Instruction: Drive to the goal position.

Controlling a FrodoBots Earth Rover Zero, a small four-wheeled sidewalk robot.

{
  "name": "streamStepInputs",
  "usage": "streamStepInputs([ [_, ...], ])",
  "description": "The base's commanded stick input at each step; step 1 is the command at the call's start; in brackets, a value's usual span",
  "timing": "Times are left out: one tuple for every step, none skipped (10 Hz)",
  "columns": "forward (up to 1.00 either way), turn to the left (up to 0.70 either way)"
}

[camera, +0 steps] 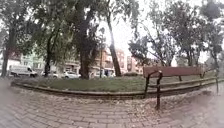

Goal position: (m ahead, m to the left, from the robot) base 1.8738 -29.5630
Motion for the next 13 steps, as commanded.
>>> streamStepInputs([
  [0.0,-0.7],
  [0.0,-0.7],
  [0.0,-0.7],
  [0.0,-0.7],
  [0.0,-0.7],
  [0.0,-0.7],
  [0.0,-0.7],
  [0.0,-0.7],
  [0.0,-0.7],
  [0.0,-0.7],
  [0.0,-0.7],
  [0.0,-0.7],
  [0.0,-0.7],
])
